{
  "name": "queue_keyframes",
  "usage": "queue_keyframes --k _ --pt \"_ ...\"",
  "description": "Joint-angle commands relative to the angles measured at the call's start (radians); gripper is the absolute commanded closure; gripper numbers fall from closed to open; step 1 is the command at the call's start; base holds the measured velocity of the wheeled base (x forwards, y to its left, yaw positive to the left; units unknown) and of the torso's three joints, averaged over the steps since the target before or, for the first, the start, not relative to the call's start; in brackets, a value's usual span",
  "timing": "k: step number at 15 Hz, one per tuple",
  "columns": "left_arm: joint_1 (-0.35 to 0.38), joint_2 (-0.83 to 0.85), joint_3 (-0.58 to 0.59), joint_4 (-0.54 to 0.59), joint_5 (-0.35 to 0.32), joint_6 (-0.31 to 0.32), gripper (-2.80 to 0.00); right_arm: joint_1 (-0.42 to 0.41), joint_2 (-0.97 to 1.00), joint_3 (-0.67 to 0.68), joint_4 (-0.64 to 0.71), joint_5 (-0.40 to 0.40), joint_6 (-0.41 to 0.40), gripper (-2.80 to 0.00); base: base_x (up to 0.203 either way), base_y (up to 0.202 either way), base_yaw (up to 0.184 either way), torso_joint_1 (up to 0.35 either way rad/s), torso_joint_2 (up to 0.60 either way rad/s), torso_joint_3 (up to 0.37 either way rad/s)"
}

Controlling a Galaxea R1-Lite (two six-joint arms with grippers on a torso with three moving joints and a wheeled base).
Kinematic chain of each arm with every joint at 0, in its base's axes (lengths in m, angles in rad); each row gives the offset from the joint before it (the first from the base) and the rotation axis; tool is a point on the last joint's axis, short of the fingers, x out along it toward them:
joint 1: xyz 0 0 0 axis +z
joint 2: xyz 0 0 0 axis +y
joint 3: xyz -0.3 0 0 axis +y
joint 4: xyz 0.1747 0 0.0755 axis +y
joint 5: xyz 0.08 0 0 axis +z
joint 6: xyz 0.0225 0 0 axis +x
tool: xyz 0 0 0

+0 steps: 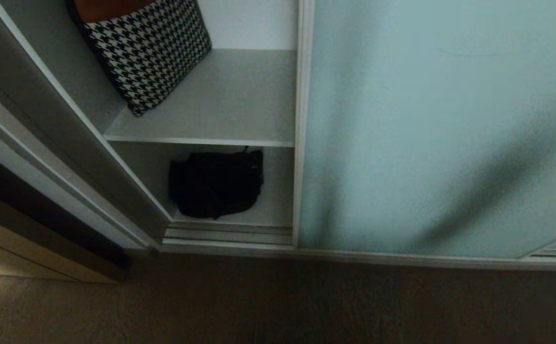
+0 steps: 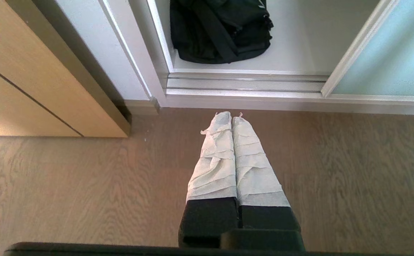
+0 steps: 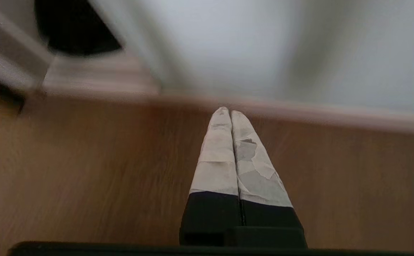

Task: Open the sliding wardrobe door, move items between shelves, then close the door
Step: Close the door

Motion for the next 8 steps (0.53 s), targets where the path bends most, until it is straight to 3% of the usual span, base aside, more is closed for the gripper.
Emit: queue_keyframes --k 1,5,8 --pt "0.0 0.0 0.0 0.0 0.0 0.001 0.0 0.028 -0.107 0.043 0.037 -0.002 0.003 0.0 0.0 0.0 0.0 0.0 0.0 0.0" --pt "0.0 0.0 0.0 0.0 0.0 0.001 0.0 0.028 -0.306 0.118 0.134 -0.025 -0.015 0.0 0.0 0.0 0.0 0.0 0.0 0.0" --pt "0.0 0.0 0.0 0.0 0.0 0.001 0.0 0.029 -0.3 0.159 0.107 -0.175 -0.018 0.0 0.0 0.0 0.0 0.0 0.0 0.0"
